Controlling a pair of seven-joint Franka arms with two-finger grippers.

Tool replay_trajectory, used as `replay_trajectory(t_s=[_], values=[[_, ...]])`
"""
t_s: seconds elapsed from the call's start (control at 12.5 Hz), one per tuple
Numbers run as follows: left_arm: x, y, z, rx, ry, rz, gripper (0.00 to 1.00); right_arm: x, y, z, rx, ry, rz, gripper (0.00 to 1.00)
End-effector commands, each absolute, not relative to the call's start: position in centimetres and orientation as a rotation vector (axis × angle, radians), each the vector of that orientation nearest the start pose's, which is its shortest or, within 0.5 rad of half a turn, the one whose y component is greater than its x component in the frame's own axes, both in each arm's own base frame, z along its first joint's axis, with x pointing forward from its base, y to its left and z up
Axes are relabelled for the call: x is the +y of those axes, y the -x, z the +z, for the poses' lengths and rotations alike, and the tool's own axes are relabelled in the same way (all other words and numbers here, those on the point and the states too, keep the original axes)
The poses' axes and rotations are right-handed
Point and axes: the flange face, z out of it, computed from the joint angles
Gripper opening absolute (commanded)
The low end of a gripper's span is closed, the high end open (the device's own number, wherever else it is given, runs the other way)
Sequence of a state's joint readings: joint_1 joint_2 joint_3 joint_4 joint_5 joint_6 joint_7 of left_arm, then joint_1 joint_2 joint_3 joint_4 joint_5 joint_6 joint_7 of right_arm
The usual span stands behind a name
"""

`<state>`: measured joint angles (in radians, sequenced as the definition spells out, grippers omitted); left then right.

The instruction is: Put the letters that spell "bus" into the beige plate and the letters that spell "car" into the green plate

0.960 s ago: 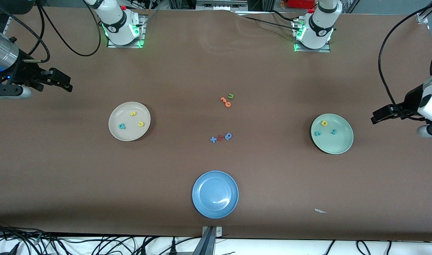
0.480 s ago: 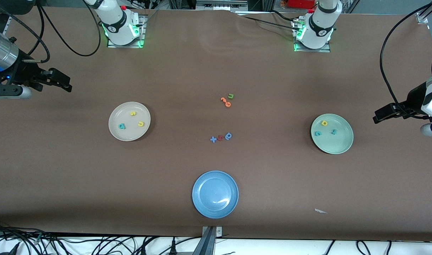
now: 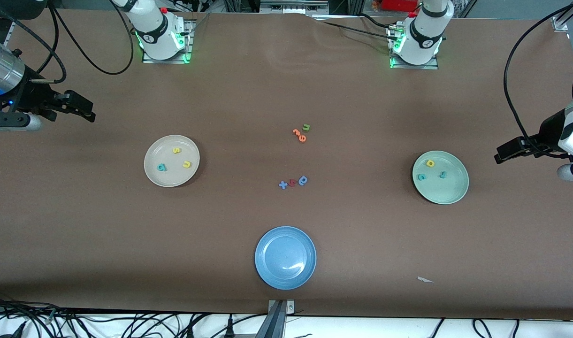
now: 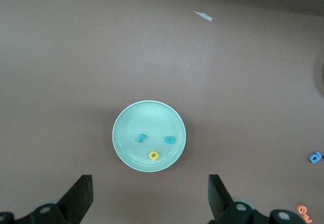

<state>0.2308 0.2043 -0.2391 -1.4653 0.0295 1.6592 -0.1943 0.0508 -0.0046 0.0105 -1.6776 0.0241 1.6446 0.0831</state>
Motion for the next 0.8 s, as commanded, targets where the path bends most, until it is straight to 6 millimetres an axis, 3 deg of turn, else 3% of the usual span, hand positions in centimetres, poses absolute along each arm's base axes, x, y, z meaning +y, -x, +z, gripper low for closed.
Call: replay_trajectory(t_s=[0.0,0.72], values=[[1.35,-60.97,59.27,-0.312,3.149,-0.006,1.0,3.59,-55.74,58.53,0.04,3.135,0.032,1.0],[0.91,-60.92,59.69,-0.306,3.153,-0.013,1.0,3.59,-55.74,58.53,0.04,3.135,0.032,1.0]])
